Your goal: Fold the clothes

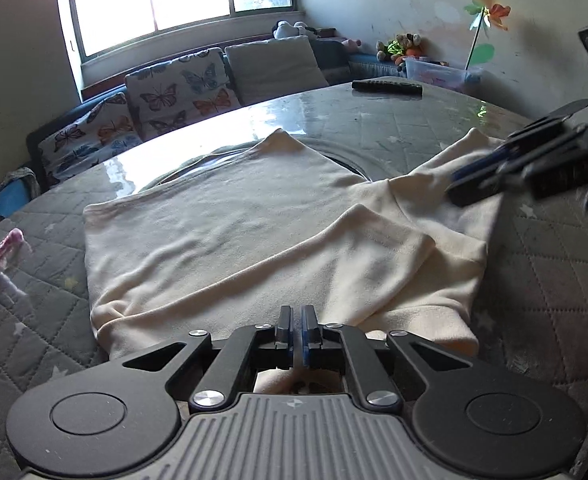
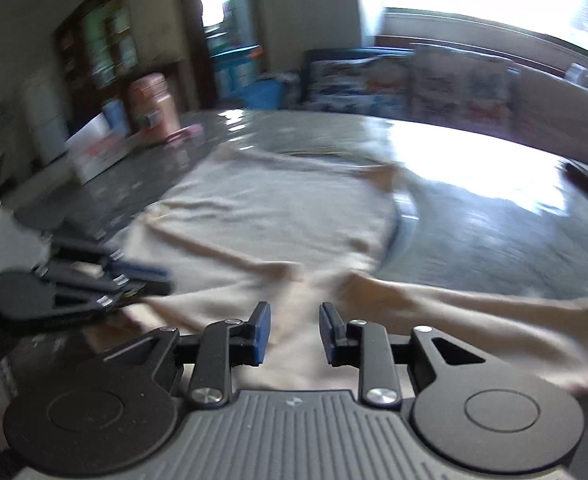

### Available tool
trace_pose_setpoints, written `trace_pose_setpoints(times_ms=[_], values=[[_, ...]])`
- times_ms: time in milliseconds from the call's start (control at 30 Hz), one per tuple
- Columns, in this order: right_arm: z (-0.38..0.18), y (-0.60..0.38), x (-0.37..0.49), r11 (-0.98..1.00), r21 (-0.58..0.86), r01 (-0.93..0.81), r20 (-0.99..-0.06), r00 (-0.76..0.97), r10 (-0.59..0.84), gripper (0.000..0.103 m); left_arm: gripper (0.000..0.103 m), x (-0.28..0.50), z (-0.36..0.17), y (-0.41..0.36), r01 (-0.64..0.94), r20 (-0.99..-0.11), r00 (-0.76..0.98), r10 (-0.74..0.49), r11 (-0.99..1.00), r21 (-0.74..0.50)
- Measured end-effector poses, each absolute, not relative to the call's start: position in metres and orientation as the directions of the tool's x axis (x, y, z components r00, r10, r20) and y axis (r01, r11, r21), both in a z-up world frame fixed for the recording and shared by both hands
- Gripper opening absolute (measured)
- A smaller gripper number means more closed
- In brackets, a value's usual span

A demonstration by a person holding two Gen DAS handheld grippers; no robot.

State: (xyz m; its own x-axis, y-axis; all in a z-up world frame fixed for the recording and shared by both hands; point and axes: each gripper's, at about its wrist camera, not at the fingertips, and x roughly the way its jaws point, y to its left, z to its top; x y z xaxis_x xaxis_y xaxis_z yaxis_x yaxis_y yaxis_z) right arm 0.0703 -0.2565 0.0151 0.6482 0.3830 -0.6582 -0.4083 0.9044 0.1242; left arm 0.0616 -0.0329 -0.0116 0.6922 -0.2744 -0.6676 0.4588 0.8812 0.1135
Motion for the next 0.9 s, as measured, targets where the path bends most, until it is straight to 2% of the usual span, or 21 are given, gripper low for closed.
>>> trace_pose_setpoints(times_ms=[200, 367, 467, 533, 800, 833, 900], values=[[0.006, -0.33, 0.073, 0.985, 0.1, -0.137, -0.657, 0.735, 0.169, 0.03, 0.008, 0.062, -0.007, -0.035, 0.456, -0.663, 0.698, -0.271, 0.882, 0.12], [-0.003, -0.379, 0.078, 0.997, 0.061, 0.049, -0.651, 0.759, 0.003, 0.036, 0.018, 0.062, -0.002, -0.036, 0.446, -0.655, 0.708, -0.264, 0.886, 0.125], [-0.008, -0.393, 0.085, 0.993, 0.061, 0.101, -0.65, 0.759, -0.038, 0.036, 0.019, 0.061, -0.001, -0.036, 0.439, -0.654, 0.711, -0.258, 0.89, 0.126], [-0.013, -0.403, 0.088, 0.989, 0.062, 0.132, -0.652, 0.755, -0.06, 0.036, 0.025, 0.061, 0.0, -0.036, 0.434, -0.653, 0.714, -0.253, 0.892, 0.129], [-0.027, -0.406, 0.097, 0.984, 0.094, 0.152, -0.662, 0.747, -0.052, 0.035, 0.033, 0.06, 0.001, -0.034, 0.418, -0.654, 0.718, -0.237, 0.899, 0.133], [-0.027, -0.406, 0.097, 0.983, 0.095, 0.157, -0.66, 0.749, -0.056, 0.032, 0.033, 0.06, 0.001, -0.034, 0.417, -0.654, 0.719, -0.236, 0.899, 0.132], [-0.027, -0.407, 0.097, 0.98, 0.096, 0.172, -0.659, 0.749, -0.067, 0.017, 0.034, 0.059, 0.001, -0.033, 0.413, -0.653, 0.72, -0.235, 0.901, 0.131]])
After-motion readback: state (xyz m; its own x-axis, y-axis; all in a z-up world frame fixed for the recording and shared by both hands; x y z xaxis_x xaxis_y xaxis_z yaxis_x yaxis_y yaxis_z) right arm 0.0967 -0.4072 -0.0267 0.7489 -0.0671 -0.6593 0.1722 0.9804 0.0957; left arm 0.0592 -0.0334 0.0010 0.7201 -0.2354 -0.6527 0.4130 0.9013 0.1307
